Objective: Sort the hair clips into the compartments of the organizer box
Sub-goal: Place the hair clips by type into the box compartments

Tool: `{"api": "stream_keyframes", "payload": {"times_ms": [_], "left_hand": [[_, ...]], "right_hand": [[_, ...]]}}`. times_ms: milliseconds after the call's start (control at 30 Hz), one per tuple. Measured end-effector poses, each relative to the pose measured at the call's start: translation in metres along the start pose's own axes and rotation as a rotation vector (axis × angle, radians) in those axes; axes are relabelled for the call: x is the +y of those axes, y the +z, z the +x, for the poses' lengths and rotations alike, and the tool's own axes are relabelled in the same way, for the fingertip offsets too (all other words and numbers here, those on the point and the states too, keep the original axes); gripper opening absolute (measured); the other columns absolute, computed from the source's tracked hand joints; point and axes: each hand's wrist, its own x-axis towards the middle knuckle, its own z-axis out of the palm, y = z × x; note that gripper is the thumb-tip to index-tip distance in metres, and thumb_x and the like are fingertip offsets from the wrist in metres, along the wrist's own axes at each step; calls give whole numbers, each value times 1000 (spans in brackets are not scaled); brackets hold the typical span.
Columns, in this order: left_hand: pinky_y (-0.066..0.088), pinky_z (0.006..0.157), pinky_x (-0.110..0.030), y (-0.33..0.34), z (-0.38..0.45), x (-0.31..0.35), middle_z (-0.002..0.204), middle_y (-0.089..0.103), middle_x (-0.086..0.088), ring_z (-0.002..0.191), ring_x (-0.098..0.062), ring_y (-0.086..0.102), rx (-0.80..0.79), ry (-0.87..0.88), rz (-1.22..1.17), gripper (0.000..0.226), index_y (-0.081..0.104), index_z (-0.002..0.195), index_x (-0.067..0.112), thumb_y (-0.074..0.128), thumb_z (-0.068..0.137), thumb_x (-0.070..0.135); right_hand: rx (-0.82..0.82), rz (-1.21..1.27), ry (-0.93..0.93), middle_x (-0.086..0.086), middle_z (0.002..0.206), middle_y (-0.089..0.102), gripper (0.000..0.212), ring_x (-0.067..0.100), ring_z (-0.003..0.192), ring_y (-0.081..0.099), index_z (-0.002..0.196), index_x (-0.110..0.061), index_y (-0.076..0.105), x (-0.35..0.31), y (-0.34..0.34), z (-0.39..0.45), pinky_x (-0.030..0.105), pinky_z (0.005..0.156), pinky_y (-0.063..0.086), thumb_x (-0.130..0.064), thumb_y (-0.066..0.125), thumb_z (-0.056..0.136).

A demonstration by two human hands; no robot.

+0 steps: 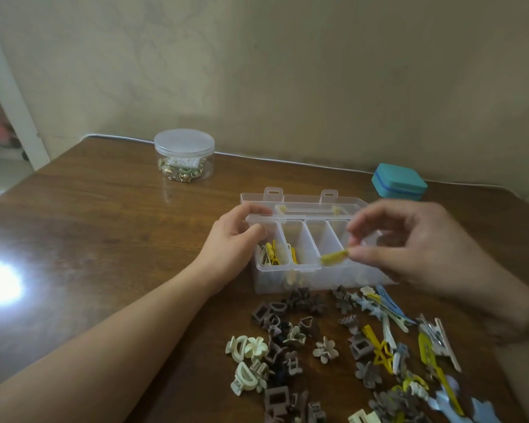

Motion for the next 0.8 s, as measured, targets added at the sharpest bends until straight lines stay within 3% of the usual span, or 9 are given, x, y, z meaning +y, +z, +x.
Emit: {"api": "stream_keyframes", "payload": {"times_ms": [133,267,400,467,567,633,700,800], "left_hand": [[56,92,-58,-1,-1,0,99,76,-9,97,-25,73,-2,1,-7,52,67,110,31,59,61,44],[55,93,-59,0,0,-1,97,76,-11,97,-28,73,10,9,-1,48,68,108,32,58,63,43],[55,94,-57,0,0,-1,96,77,-10,95,-26,73,10,7,4,47,68,108,34,58,63,43],[55,94,-57,1,0,-1,96,77,-9,95,-25,73,9,7,4,49,68,108,34,58,61,45],[55,94,-56,1,0,-1,96,77,-7,95,-23,73,9,9,10,49,68,109,34,59,62,44],[56,94,-55,1,0,-1,96,77,-7,95,-23,73,5,8,10,49,68,110,34,59,63,44],[56,94,-55,1,0,0,97,77,-7,96,-22,73,1,7,9,51,67,110,34,59,61,46],[56,94,-54,1,0,1,98,77,-7,96,-22,73,1,8,12,52,67,111,33,59,61,46]], "right_hand": [[175,-212,-118,-11,84,71,18,-1,50,53,86,-32,68,4,36,27,11,47,40,-19,78,77],[89,-521,-209,-18,85,69,13,-21,70,52,93,-32,72,17,52,27,5,51,35,-23,71,84],[152,-380,-282,-30,70,62,14,5,48,52,95,-29,73,16,40,6,8,42,35,-20,67,84],[177,-374,-295,-35,73,61,14,10,43,47,95,-30,70,15,29,-9,9,38,32,-24,65,83],[56,-497,-187,-34,72,61,13,-1,52,54,91,-43,66,22,18,-34,7,39,34,-36,65,79],[-64,-681,-68,-34,78,63,13,-14,71,57,93,-48,66,32,15,-47,7,55,39,-47,63,79],[-137,-775,-11,-36,93,61,21,-10,84,57,100,-52,61,40,17,-56,16,70,46,-57,56,81],[-144,-747,31,-34,98,59,19,-10,82,54,102,-51,58,42,22,-61,17,69,46,-59,51,85]]}}
